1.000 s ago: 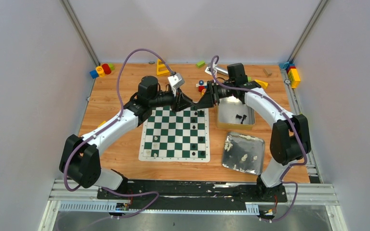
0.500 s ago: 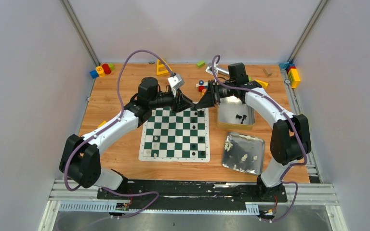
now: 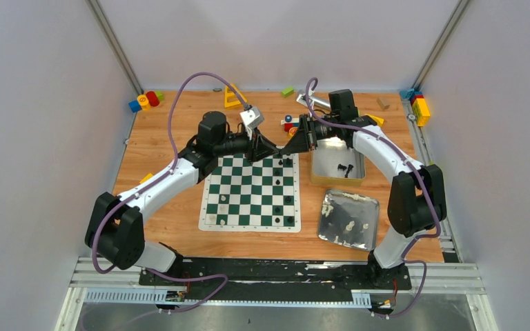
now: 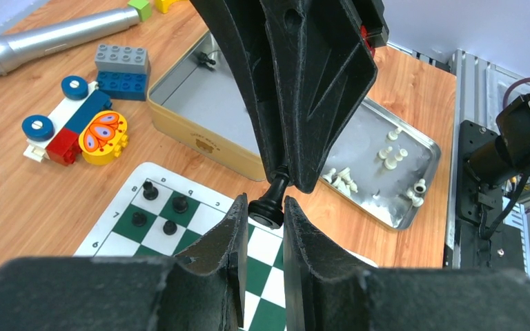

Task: Set up the chess pieces on the board
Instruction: Place the chess piece on the chessboard.

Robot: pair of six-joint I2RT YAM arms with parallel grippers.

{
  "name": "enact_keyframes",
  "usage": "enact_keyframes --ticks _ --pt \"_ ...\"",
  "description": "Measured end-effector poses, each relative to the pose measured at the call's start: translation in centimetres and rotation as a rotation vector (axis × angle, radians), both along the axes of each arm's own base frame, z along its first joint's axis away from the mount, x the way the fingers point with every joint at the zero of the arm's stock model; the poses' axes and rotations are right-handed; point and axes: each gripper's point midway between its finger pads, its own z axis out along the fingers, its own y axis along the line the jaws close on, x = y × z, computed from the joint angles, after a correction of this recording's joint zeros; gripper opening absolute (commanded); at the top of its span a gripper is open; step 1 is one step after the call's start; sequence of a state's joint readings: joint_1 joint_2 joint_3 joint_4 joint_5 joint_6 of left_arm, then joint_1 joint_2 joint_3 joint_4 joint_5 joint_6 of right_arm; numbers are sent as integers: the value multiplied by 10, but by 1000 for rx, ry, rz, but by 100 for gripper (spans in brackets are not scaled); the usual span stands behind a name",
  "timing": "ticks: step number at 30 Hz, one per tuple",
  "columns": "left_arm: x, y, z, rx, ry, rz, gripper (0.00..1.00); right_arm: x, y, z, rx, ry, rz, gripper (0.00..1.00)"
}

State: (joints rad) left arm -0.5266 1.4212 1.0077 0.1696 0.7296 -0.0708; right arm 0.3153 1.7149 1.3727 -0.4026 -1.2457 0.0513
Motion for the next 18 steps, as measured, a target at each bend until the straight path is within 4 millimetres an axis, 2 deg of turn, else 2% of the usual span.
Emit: enact_keyframes --ticks 3,9,11,13,15,18 --pt "0 0 0 -1 -2 -3 0 0 0 0 1 -1 1 9" --pt "0 0 -2 2 -7 -4 11 1 -1 -1 -2 -6 -1 0" --pt "0 0 -2 3 -12 -5 19 1 -1 -1 -3 -9 -1 0" --pt "0 0 -2 6 -18 -6 32 1 -1 -2 -5 -19 -1 0" --pt "0 1 -3 12 -26 -8 52 0 -2 -2 -9 -30 -1 0" --pt "0 3 -10 43 -30 -8 70 0 -5 -4 -29 -61 -15 0"
